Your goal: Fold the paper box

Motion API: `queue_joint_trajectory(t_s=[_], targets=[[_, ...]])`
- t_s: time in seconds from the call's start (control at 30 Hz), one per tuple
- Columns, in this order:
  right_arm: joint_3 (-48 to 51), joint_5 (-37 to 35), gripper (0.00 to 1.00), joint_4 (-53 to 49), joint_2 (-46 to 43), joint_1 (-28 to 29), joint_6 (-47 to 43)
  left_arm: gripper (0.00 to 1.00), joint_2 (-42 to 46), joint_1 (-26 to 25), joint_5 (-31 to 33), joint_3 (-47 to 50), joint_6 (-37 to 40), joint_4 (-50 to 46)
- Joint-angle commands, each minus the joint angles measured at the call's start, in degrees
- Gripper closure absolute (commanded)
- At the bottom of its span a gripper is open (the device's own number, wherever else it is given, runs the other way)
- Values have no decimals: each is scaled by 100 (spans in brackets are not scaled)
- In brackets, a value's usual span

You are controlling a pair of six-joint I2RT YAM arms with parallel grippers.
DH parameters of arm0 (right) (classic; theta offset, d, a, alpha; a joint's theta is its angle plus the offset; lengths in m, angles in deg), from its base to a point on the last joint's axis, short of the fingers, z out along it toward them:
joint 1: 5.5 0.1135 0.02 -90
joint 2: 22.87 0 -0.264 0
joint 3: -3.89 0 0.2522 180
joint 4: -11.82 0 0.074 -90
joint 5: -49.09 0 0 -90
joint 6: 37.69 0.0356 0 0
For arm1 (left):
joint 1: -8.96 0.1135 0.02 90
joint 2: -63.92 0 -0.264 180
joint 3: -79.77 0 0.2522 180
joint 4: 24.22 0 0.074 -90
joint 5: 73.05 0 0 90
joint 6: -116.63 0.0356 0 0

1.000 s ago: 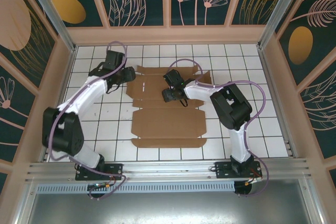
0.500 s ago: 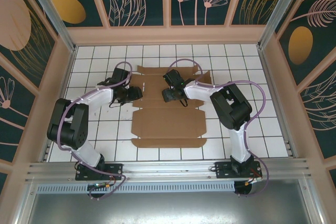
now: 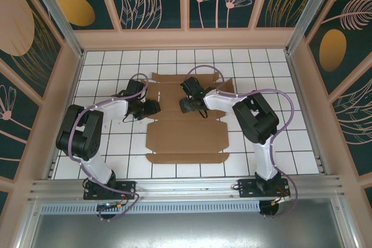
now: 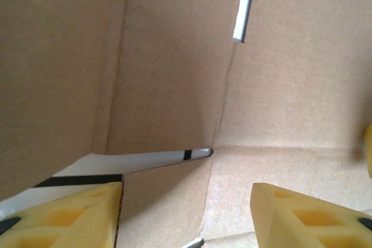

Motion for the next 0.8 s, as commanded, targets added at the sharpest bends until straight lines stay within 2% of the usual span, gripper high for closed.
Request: queue_joint_trajectory(t_s=[0.0, 0.33, 0.5, 0.6, 0.77], targets=[[295, 106, 32, -873, 633, 29, 8, 43, 221, -222, -735, -65, -307, 277], [260, 98, 32, -912, 648, 28, 15, 45, 52, -672, -907, -234, -614, 619], [266, 106, 33, -903, 663, 14, 28, 47, -372, -737, -910, -73, -755, 887], [275, 197, 33, -903, 623, -38, 59, 47, -155, -733, -640, -279, -570, 565], [312, 660, 31, -847, 186, -165, 223, 47, 581, -717, -223, -1145, -103, -257]])
